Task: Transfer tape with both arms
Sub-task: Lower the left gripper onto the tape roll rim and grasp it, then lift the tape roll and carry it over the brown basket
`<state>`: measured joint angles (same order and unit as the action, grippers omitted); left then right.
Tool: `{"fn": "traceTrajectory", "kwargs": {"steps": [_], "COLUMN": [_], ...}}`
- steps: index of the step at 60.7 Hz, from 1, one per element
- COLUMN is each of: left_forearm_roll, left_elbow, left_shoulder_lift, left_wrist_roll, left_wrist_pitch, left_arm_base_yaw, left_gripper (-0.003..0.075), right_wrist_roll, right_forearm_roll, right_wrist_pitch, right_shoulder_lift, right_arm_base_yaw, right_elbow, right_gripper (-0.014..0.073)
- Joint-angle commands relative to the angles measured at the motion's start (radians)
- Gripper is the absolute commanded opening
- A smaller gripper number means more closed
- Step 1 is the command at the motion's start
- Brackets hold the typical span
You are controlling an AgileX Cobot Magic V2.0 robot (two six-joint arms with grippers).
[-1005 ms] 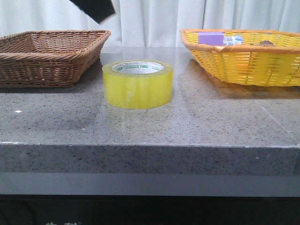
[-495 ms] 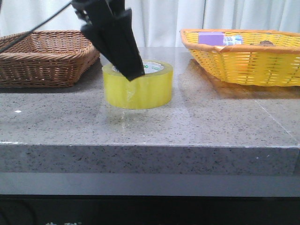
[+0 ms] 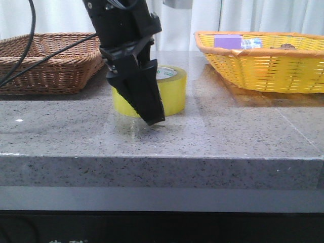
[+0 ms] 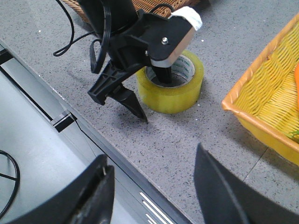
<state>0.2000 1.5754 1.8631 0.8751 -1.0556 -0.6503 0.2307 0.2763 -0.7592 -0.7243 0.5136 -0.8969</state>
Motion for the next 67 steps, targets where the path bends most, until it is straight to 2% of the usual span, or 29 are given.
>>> {"fn": "traceTrajectory", "kwargs": {"steps": [1,6,15,22,38,48,67], "left_forearm_roll": [0.026,0.026,0.026,0.026,0.024,-0.008,-0.155], "left_elbow": [0.033,0.033,0.033,0.033,0.083,0.177,0.358], "left_shoulder_lift": [-0.045,-0.045,-0.045,-0.045,-0.048,-0.051,-0.051], "left_wrist_roll": [0.003,0.003,0.003,0.003,-0.017,-0.064,-0.257], "left_wrist_pitch": [0.029,0.031,0.031,0.031,0.003,-0.059,-0.091], "left_arm_base_yaw": [-0.007,-0.007,-0.007,-0.007,-0.007,-0.005,-0.004], "left_gripper": [0.0430,0.0320,0.0171,0.0111,0.0102,0.0102,0.0102], "right_wrist_roll": [0.004,0.004,0.004,0.004,0.004,0.004,0.004], "right_forearm_roll": [0.017,0.017,0.017,0.017,0.017,0.017,0.017], "right_wrist_pitch": [0.068,0.068,0.068,0.068,0.068,0.068,0.068], "right_shoulder_lift": [0.004,0.004,0.004,0.004,0.004,0.004,0.004], "right_arm_base_yaw": [-0.002,-0.002,-0.002,-0.002,-0.002,-0.002,-0.002], "right_elbow": [-0.025,-0.025,-0.025,-0.025,-0.025,-0.025,-0.025], "right_gripper": [0.0410,0.0410,0.0410,0.0410,0.0410,0.0410,0.0410]}}
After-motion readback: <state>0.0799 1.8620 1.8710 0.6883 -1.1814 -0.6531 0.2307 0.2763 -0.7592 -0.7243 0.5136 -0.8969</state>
